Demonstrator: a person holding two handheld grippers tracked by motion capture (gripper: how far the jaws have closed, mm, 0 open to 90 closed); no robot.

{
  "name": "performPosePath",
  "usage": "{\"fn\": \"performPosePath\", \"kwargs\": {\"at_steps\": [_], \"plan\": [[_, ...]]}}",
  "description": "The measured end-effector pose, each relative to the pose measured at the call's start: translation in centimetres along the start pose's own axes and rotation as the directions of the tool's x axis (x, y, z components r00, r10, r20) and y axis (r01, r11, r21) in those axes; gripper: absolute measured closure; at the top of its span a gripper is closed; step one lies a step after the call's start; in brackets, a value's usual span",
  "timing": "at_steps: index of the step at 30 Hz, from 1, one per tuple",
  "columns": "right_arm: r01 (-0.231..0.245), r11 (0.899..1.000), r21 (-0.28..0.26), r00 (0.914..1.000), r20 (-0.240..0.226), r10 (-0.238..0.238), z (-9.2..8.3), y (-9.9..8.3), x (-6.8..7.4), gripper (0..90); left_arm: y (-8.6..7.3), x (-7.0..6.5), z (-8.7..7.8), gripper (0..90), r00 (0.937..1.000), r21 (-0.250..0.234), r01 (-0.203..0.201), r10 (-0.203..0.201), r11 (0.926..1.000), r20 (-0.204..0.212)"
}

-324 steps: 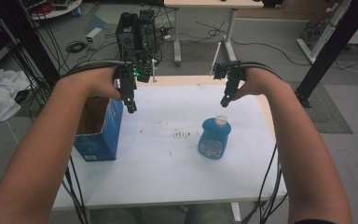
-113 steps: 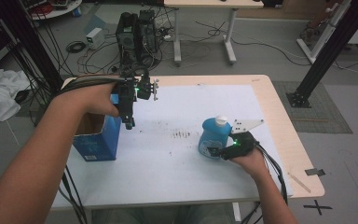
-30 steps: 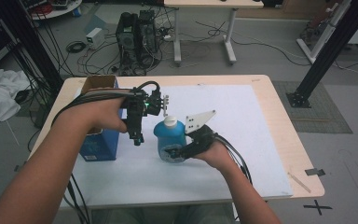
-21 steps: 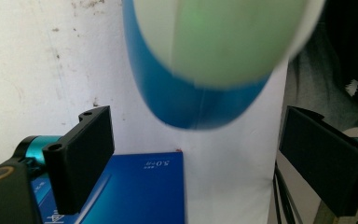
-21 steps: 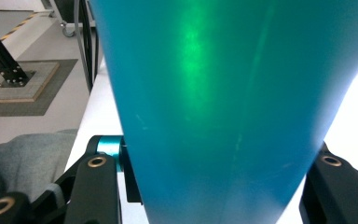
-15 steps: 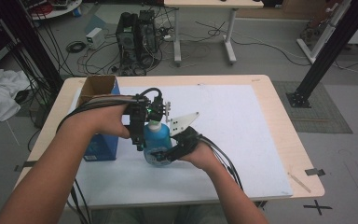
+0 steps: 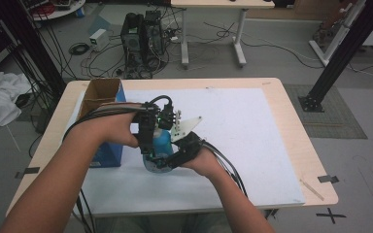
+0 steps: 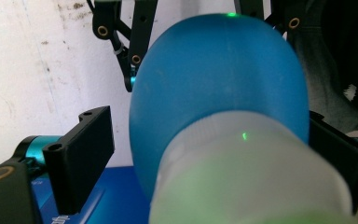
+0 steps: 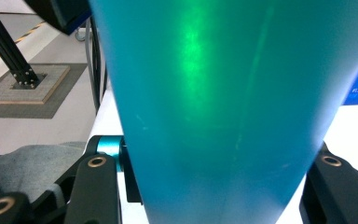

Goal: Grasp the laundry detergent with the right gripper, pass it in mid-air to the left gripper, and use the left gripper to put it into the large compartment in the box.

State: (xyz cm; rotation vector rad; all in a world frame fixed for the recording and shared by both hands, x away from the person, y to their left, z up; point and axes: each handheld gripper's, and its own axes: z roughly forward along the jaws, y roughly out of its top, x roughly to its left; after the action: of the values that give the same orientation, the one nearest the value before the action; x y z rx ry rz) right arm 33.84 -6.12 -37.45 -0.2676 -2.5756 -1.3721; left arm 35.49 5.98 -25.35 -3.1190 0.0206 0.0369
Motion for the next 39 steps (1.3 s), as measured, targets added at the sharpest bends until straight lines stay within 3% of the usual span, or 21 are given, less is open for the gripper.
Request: {"fn": "performPosePath", "kwargs": {"at_steps": [4,5,6,7,8,9,10,11,12,15,16,19,20,23,26,31,33,35,39], "plan": [[-0.044,0.999,0.025,0.9990,-0.006,0.045,-0.2,0.1,0.4,44.3,0.1,0.0,-0.1,10.2,0.9998,0.005,-0.018,0.018,0.9998,-0.001],[0.095,0.994,-0.060,0.9955,0.014,-0.094,0.4,0.3,-0.6,44.4,0.1,0.1,-0.1,10.2,0.9997,-0.008,-0.021,0.021,0.9997,-0.014],[0.190,0.976,-0.102,0.9815,0.038,-0.188,0.6,0.5,-1.2,44.4,0.1,0.1,-0.1,10.3,0.9996,-0.007,-0.023,0.023,0.9997,-0.015],[0.267,0.955,-0.131,0.9628,0.080,-0.258,0.7,0.7,-1.8,44.4,0.1,0.0,0.0,10.3,0.9999,-0.009,-0.010,0.010,0.9999,-0.005],[0.296,0.944,-0.149,0.9539,0.100,-0.283,0.8,0.8,-2.0,44.4,0.2,-0.1,-0.1,10.3,0.9999,-0.008,-0.011,0.011,0.9999,-0.003],[0.289,0.946,-0.145,0.9559,0.095,-0.278,0.8,0.7,-2.0,44.3,0.2,-0.1,-0.1,10.3,0.9999,-0.008,-0.012,0.012,0.9999,0.000],[0.262,0.956,-0.129,0.9639,0.080,-0.254,0.7,0.7,-1.8,44.4,0.2,0.0,-0.1,10.3,0.9995,-0.007,-0.026,0.026,0.9996,-0.015],[0.249,0.961,-0.122,0.9677,0.073,-0.241,0.7,0.6,-1.7,44.4,0.2,0.0,-0.1,10.4,0.9996,-0.006,-0.023,0.022,0.9997,-0.014],[0.241,0.963,-0.119,0.9697,0.069,-0.234,0.7,0.6,-1.6,44.4,0.2,-0.2,-0.1,12.6,0.9999,-0.004,0.002,-0.002,1.0000,0.014],[0.195,0.975,-0.103,0.9803,0.052,-0.191,0.6,0.5,-1.3,44.4,0.2,-0.2,-0.1,15.0,1.0000,-0.002,-0.004,0.004,1.0000,0.005],[0.202,0.974,-0.102,0.9790,0.051,-0.197,0.5,0.6,-1.3,44.4,0.2,-0.1,-0.2,17.3,0.9997,0.000,-0.022,0.022,0.9998,0.010],[0.232,0.966,-0.115,0.9720,0.066,-0.225,0.5,0.6,-1.6,44.4,0.1,-0.3,-0.1,20.1,0.9999,0.004,-0.002,0.002,1.0000,0.013],[0.199,0.975,-0.099,0.9795,0.049,-0.195,0.5,0.6,-1.3,44.4,0.1,-0.2,-0.1,20.1,1.0000,0.005,-0.003,0.003,1.0000,0.009],[0.207,0.973,-0.101,0.9778,0.051,-0.203,0.6,0.6,-1.4,44.4,0.2,-0.1,-0.1,20.1,0.9999,0.000,-0.017,0.017,0.9999,0.002],[0.254,0.960,-0.116,0.9664,0.072,-0.247,0.7,0.7,-1.8,44.4,0.2,-0.2,-0.1,21.9,0.9998,0.004,-0.017,0.017,0.9998,0.005],[0.225,0.968,-0.115,0.9738,0.062,-0.219,0.7,0.6,-1.6,44.4,0.3,-0.2,-0.2,23.8,0.9996,0.006,-0.026,0.026,0.9996,-0.009],[0.248,0.960,-0.127,0.9679,0.074,-0.240,0.7,0.7,-1.8,44.4,0.3,-0.2,-0.2,24.9,0.9994,0.005,-0.031,0.031,0.9995,-0.015],[0.233,0.965,-0.123,0.9717,0.070,-0.225,0.6,0.7,-1.7,44.4,0.3,-0.2,-0.2,26.0,0.9995,0.006,-0.027,0.027,0.9996,-0.018],[0.234,0.965,-0.122,0.9715,0.068,-0.227,0.6,0.7,-1.6,44.4,0.4,-0.2,-0.2,29.4,0.9995,0.010,-0.028,0.028,0.9996,-0.017]]}}
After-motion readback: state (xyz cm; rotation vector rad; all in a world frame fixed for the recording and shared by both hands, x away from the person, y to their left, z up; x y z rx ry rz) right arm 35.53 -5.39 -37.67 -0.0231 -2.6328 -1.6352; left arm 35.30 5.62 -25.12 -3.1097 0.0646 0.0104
